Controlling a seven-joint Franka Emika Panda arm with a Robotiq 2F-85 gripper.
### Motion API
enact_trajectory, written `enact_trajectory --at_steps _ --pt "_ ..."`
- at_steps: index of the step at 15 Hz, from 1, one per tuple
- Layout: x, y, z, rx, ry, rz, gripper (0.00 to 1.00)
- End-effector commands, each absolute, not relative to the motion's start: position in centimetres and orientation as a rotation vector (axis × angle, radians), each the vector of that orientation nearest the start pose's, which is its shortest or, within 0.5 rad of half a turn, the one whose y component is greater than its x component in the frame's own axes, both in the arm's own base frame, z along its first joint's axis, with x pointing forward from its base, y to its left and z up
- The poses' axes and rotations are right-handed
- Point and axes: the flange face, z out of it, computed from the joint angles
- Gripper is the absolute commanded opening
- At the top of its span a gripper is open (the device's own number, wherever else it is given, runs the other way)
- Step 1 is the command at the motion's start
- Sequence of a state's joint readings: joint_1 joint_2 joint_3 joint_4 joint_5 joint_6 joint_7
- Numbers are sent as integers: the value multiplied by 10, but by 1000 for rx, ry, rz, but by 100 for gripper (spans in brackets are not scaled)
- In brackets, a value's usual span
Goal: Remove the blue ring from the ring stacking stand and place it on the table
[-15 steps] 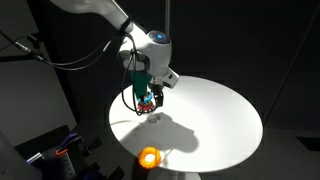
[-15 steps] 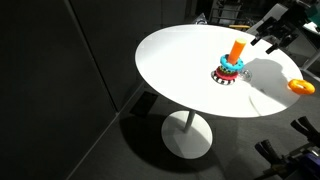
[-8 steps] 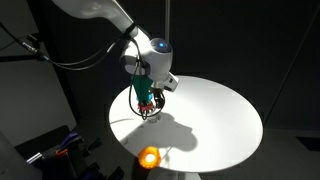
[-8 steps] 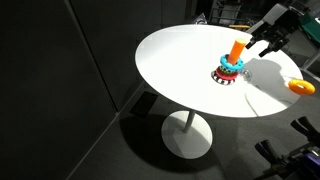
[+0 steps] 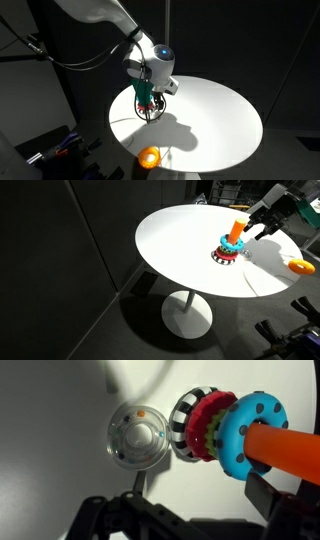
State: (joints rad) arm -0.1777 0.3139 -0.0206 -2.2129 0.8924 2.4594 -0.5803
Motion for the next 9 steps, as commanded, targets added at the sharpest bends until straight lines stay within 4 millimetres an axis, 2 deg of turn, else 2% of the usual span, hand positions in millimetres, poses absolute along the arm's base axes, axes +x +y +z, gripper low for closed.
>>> enact_trajectory --at_steps 1,2,3,4,5,9 --pt "539 -111 231 -2539 396 -198 100" --pt "539 -111 231 -2528 389 -191 100" --pt "539 -110 230 -2520 383 -189 93" --pt "539 -109 230 -2514 375 -184 92" --pt "539 -109 229 -2509 369 -178 83" --pt "541 -105 224 -2502 356 -157 85"
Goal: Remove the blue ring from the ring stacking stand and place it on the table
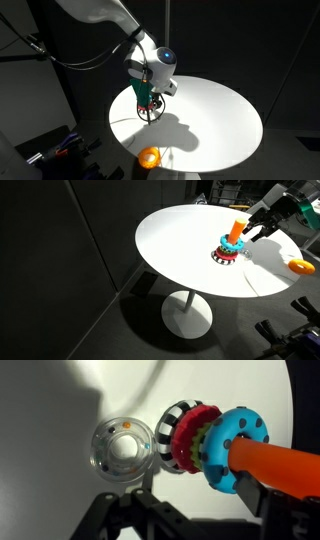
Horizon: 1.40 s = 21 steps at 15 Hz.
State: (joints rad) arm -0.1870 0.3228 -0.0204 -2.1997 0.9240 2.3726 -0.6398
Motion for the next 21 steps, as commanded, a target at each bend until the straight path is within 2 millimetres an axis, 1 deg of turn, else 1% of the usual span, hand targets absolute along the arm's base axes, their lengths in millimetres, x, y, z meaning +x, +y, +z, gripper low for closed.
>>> enact_trajectory --at_steps 1,2,3,4,5,6,7,11,13,14,15,16,18,19,20,21 --pt "541 -104 223 -2500 353 -152 83" --pt "541 -103 221 -2499 347 -149 83" --pt "541 -103 220 -2498 343 -146 81" --pt "540 -102 219 -2495 339 -141 83" --pt "540 -102 218 -2492 335 -140 80" --pt "540 -103 218 -2489 329 -139 80" --pt "540 -103 218 -2485 325 -140 78" --pt "541 -103 219 -2465 314 -140 77" --pt "542 -103 219 -2455 312 -140 75" --pt "542 -102 219 -2449 310 -140 73" --pt "542 -103 219 -2446 308 -140 63" --pt "542 -103 219 -2445 307 -140 62" --pt "543 -104 218 -2444 305 -139 51" --pt "543 -104 217 -2444 304 -138 56" --pt "543 -104 217 -2443 303 -136 53" --pt "543 -104 215 -2443 302 -134 55"
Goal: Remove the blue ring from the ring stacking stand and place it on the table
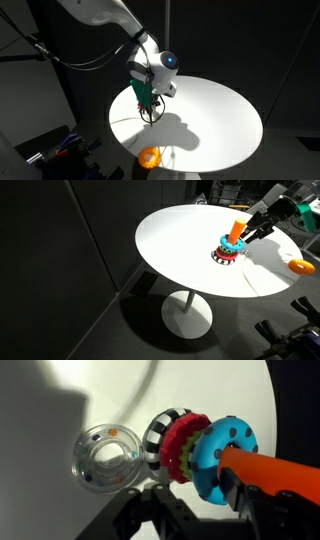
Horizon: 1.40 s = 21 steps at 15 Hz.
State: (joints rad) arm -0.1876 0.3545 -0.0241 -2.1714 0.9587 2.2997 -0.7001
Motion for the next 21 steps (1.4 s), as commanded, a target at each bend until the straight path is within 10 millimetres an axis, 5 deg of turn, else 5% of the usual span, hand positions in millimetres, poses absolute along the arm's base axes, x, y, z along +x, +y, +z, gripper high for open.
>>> enact_trajectory --at_steps 1,4,8,14,17,19,21 --pt "543 -104 214 -2442 300 -133 52" --pt "543 -105 211 -2444 294 -133 53" --pt "545 -105 212 -2438 291 -139 18" --pt "547 -105 211 -2413 291 -147 15" --pt "547 -105 213 -2410 290 -153 3" --pt "547 -105 212 -2408 289 -149 33" --pt "546 -106 209 -2407 287 -143 47"
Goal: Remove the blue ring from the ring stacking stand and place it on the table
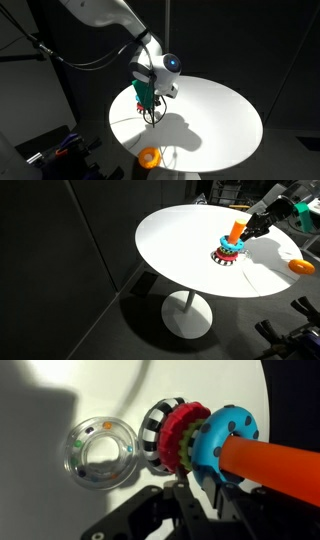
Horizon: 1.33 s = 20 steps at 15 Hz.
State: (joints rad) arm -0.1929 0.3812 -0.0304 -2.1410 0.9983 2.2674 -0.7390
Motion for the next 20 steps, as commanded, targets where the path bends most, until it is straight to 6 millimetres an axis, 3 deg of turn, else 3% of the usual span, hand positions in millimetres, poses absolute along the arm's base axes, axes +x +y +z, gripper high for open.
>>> enact_trajectory --at_steps 1,6,7,11,14,20 --pt "545 -106 207 -2407 285 -141 55" --pt "543 -107 203 -2402 280 -132 95" --pt "542 -107 202 -2401 279 -132 99" --pt "543 -106 201 -2396 278 -128 99" --pt "543 -105 199 -2392 276 -123 83" --pt "542 -101 196 -2377 263 -111 84"
